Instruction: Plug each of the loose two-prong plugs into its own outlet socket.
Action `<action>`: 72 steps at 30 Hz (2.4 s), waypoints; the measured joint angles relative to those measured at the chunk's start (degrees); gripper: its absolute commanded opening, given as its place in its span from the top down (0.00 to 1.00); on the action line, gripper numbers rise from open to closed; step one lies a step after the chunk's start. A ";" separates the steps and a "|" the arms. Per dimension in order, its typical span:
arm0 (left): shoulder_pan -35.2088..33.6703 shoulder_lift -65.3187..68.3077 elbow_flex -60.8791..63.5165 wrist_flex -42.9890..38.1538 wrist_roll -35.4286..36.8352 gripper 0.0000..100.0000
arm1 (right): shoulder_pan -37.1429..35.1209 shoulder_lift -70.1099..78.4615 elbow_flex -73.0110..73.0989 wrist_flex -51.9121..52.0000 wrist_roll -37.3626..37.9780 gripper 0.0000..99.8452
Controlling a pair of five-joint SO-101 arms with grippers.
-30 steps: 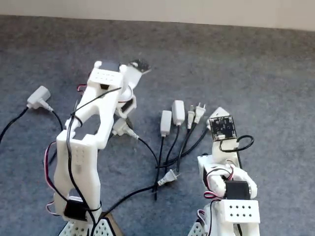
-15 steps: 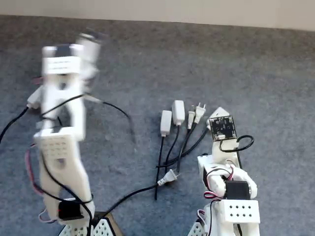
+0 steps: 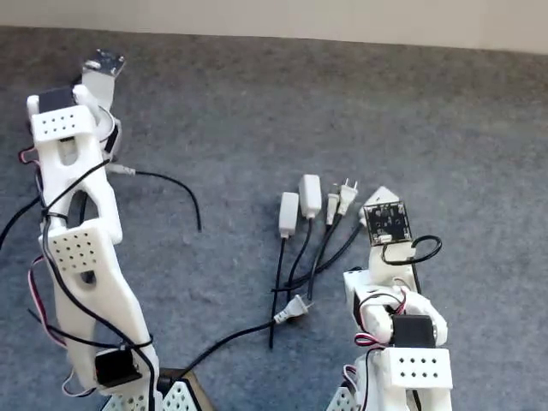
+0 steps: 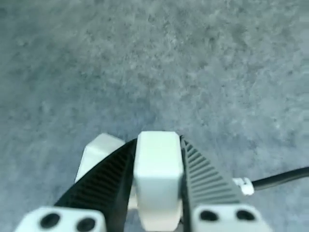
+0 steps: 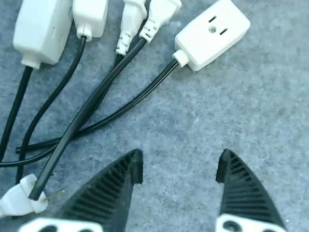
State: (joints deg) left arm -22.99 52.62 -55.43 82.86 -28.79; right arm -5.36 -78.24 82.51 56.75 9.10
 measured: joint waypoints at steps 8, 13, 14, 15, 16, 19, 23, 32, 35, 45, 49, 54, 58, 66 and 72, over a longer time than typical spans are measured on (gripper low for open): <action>-0.88 5.01 -10.64 -0.26 3.52 0.69 | 0.00 0.00 1.85 -1.67 0.00 0.75; -0.09 5.01 -21.98 8.70 3.69 0.69 | 0.00 0.00 1.85 -2.02 0.00 0.75; 0.88 5.01 -24.79 11.16 3.69 0.69 | 0.00 0.00 1.85 -2.11 0.00 0.75; 2.11 5.01 -27.60 13.71 3.87 0.69 | 0.00 0.00 1.85 -2.11 0.00 0.75; 3.60 5.01 -29.98 16.09 4.40 0.69 | 0.26 0.00 1.85 -2.11 0.00 0.75; 8.18 4.92 -32.79 18.02 8.26 0.69 | 3.25 0.00 1.85 -2.11 -0.26 0.75; 14.07 4.57 -30.68 18.55 9.93 0.69 | 8.62 -0.88 1.85 -2.29 -2.46 0.75; 31.82 -4.84 -1.05 18.73 10.02 0.69 | 10.73 -18.37 5.89 -0.97 -2.90 0.75; 38.68 -8.18 5.98 18.73 10.73 0.69 | 8.62 -24.97 6.77 2.02 -2.90 0.75; 48.44 -6.42 6.33 14.59 15.74 0.69 | 7.30 -25.58 6.77 3.69 -2.55 0.75; 46.42 -1.58 6.33 13.98 15.91 0.69 | 7.12 -25.58 7.30 3.69 -1.76 0.75; 39.56 -0.35 6.33 13.98 15.82 0.69 | 6.95 -25.58 7.30 3.69 -1.76 0.75; 34.46 -0.35 6.07 13.98 14.33 0.69 | 6.95 -25.58 7.30 3.69 -1.76 0.75; 28.92 -0.35 -1.32 17.05 13.63 0.69 | 5.36 -25.58 7.30 3.69 -1.76 0.75; 31.12 -0.35 -5.27 17.67 23.21 0.69 | 4.84 -25.58 7.30 3.69 -1.76 0.75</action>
State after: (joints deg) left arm 8.13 52.26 -60.70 100.53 -5.58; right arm -0.53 -103.82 89.80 60.44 7.34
